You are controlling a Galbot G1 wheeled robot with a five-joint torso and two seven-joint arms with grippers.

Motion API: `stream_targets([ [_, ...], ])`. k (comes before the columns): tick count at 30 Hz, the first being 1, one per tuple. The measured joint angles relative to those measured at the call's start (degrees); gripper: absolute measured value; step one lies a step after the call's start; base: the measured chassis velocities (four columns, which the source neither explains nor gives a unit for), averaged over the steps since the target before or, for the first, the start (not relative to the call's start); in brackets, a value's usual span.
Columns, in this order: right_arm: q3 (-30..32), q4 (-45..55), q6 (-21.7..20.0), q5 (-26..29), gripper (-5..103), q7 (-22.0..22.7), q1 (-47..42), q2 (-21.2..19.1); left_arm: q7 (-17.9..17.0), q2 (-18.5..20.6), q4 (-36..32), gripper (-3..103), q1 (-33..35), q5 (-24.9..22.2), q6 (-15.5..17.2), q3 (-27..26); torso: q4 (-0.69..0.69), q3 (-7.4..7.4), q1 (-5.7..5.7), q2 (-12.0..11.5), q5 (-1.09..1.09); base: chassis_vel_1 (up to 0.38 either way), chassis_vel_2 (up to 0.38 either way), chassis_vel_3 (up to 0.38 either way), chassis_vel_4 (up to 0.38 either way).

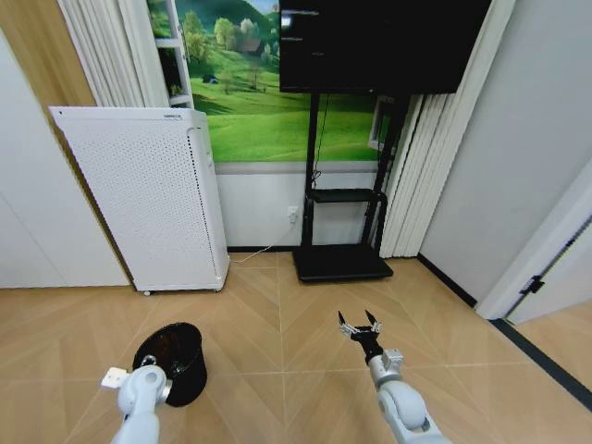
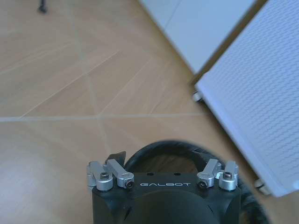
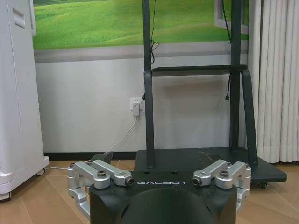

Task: Pick up the trash bin and place the garbage on the floor into it.

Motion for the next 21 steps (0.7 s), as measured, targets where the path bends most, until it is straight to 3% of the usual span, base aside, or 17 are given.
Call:
stream_targets([
  [2, 0.03, 0.16, 0.00, 0.01, 100, 0.11, -0.06, 0.13, 1.92, -0.13, -1.23, 86, 0.31, 2.01, 0.39, 0.06, 0.00, 0.00, 0.00, 0.00, 0.01, 0.000, 0.000, 0.000, 0.000],
  [5, 0.18, 0.82, -0.20, 0.04, 100, 0.31, -0.17, 0.45, 7.17, -0.35, -5.09, 97, 1.43, 9.22, 1.19, 0.50, 0.00, 0.00, 0.00, 0.00, 0.00, 0.000, 0.000, 0.000, 0.000],
  [6, 0.50, 1.40, -0.44, 0.08, 100, -0.10, -0.43, 0.51, 9.67, -0.26, -7.17, 98, 2.00, 13.86, 1.01, 0.92, 0.00, 0.00, 0.00, 0.00, 0.00, 0.000, 0.000, 0.000, 0.000],
  [7, 0.50, 1.40, -0.44, 0.08, 100, -0.10, -0.43, 0.51, 9.67, -0.26, -7.17, 98, 2.00, 13.86, 1.01, 0.92, 0.00, 0.00, 0.00, 0.00, 0.00, 0.000, 0.000, 0.000, 0.000],
  [9, 1.22, 2.51, -0.81, -0.14, 100, -0.82, -0.86, 0.78, 15.82, 0.54, -10.56, 100, 3.66, 21.58, 0.75, 1.59, 0.00, 0.00, 0.00, 0.00, 0.00, 0.000, 0.000, 0.000, 0.000],
  [11, 1.33, 2.78, -1.00, -0.12, 100, -0.76, -0.94, 0.91, 16.89, 0.83, -11.13, 100, 4.04, 22.74, 0.73, 1.73, 0.00, 0.00, 0.00, 0.00, 0.00, 0.000, 0.000, 0.000, 0.000],
  [13, 1.67, 3.36, -1.41, 0.04, 100, -0.43, -1.08, 1.44, 20.76, 1.65, -12.66, 100, 5.32, 25.99, 0.56, 2.12, 0.00, 0.00, 0.00, 0.00, -0.01, 0.000, 0.000, 0.000, 0.000],
  [16, 1.86, 3.42, -1.42, -0.02, 100, -0.28, -1.09, 1.82, 23.30, 2.13, -13.21, 100, 6.07, 27.42, 0.32, 2.24, 0.00, 0.00, 0.00, 0.00, -0.01, 0.000, 0.000, 0.000, 0.000],
  [17, 2.08, 3.42, -1.39, -0.20, 100, -0.07, -1.09, 2.29, 28.71, 2.91, -13.54, 100, 7.13, 29.37, -0.15, 2.20, 0.01, 0.00, 0.00, 0.00, 0.00, 0.000, 0.000, 0.000, 0.000],
  [18, 2.22, 3.35, -1.23, -0.48, 100, 0.19, -1.18, 2.72, 36.58, 3.67, -13.49, 100, 7.87, 31.43, -1.05, 2.05, 0.01, 0.00, 0.00, 0.00, -0.01, 0.000, 0.000, 0.000, 0.000],
  [19, 2.22, 3.35, -1.23, -0.48, 100, 0.19, -1.18, 2.72, 36.58, 3.67, -13.49, 100, 7.87, 31.43, -1.05, 2.05, 0.01, 0.00, 0.00, 0.00, -0.01, 0.000, 0.000, 0.000, 0.000],
  [21, 2.29, 3.18, -0.82, -1.06, 100, 0.38, -1.44, 3.06, 46.53, 4.50, -12.72, 100, 8.08, 33.79, -2.13, 1.83, 0.00, 0.00, 0.00, 0.00, -0.01, 0.000, 0.000, 0.000, 0.000],
])
